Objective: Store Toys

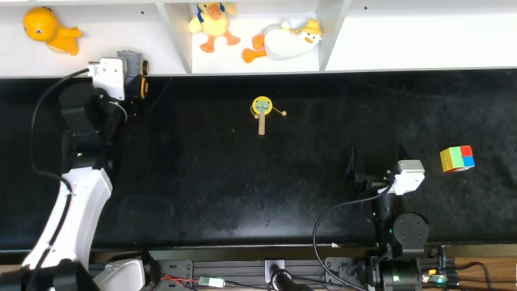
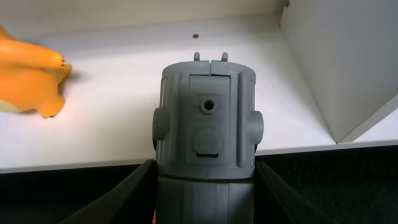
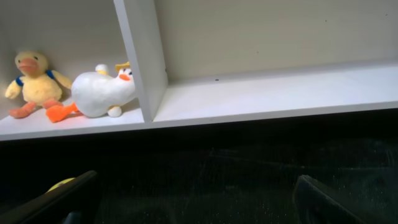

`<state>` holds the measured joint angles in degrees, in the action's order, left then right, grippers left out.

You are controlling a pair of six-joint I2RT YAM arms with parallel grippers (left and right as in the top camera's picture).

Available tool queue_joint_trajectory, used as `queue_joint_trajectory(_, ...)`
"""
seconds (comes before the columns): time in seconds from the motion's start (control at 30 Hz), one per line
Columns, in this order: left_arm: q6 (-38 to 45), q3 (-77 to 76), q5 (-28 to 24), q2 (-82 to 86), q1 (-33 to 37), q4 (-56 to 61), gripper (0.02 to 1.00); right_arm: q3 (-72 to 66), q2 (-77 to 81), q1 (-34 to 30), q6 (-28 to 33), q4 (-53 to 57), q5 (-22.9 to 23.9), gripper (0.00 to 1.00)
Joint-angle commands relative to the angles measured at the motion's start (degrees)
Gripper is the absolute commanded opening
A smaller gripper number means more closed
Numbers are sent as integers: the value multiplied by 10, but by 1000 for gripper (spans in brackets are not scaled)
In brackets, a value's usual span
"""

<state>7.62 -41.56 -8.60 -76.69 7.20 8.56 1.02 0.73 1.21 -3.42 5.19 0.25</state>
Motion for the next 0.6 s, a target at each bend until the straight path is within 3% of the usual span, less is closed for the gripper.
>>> queue_joint_trajectory(0.03, -7, -39, -25, -34, -2, 13, 189, -5, -5, -1, -4, -3, 0, 996)
queue_joint_trajectory(0.6, -19, -65, -34, -82, -2, 94, 191, -5, -5, -1, -5, -3, 0, 993)
